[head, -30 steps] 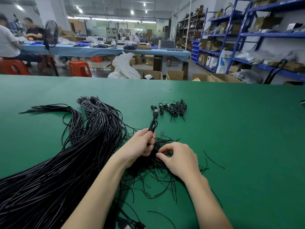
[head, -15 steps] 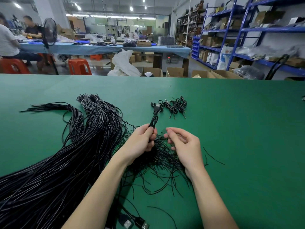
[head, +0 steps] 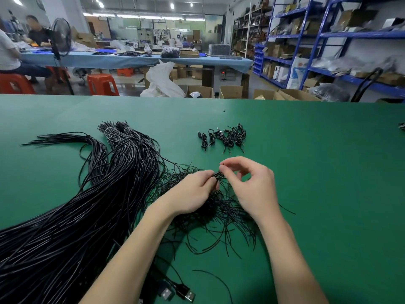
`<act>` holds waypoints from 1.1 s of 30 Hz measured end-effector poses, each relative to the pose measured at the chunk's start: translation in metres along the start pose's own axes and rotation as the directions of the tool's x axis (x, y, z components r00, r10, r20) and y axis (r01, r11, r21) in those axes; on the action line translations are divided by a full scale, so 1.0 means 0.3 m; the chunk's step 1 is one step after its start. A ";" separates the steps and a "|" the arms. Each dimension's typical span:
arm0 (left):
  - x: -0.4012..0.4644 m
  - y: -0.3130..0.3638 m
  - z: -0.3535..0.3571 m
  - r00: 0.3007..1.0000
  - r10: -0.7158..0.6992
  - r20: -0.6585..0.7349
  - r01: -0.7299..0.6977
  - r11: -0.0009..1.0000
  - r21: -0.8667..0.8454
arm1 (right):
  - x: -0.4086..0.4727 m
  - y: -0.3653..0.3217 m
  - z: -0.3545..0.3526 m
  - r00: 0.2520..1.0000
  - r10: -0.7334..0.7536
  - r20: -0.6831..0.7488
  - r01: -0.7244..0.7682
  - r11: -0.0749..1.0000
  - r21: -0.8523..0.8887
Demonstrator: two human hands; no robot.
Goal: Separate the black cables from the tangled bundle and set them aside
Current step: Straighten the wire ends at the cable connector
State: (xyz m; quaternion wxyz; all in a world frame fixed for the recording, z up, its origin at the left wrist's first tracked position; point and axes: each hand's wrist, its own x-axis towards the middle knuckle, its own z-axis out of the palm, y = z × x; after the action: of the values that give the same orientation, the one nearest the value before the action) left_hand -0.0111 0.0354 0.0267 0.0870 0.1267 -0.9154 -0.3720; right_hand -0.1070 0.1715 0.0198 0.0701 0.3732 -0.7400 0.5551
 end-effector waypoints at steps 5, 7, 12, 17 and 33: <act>-0.019 0.043 0.002 0.997 0.037 0.069 -0.045 0.993 0.109 | -0.006 -0.009 0.014 0.996 -0.090 0.003 0.088 0.970 -0.227; -0.025 0.047 0.001 0.994 0.042 0.105 -0.050 0.996 0.074 | -0.013 0.002 0.017 0.999 -0.049 0.019 0.053 0.972 -0.228; -0.031 0.048 0.006 0.988 0.034 0.150 -0.014 0.991 -0.131 | -0.006 0.015 0.007 0.998 0.048 0.043 -0.044 0.994 -0.103; -0.031 0.052 -0.003 0.990 0.017 0.141 0.001 0.992 -0.130 | -0.004 0.007 0.007 0.988 0.142 0.065 -0.151 0.975 0.163; -0.005 0.018 -0.007 0.991 -0.030 -0.128 -0.058 0.771 -0.634 | 0.007 -0.025 -0.029 0.830 0.412 0.377 -0.537 0.775 0.335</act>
State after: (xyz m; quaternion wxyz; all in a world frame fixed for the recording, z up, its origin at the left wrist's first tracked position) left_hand -0.0101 0.0381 0.0317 0.1871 0.1069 -0.7289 -0.6499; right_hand -0.1063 0.1773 0.0298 -0.2634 0.2536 -0.6727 0.6433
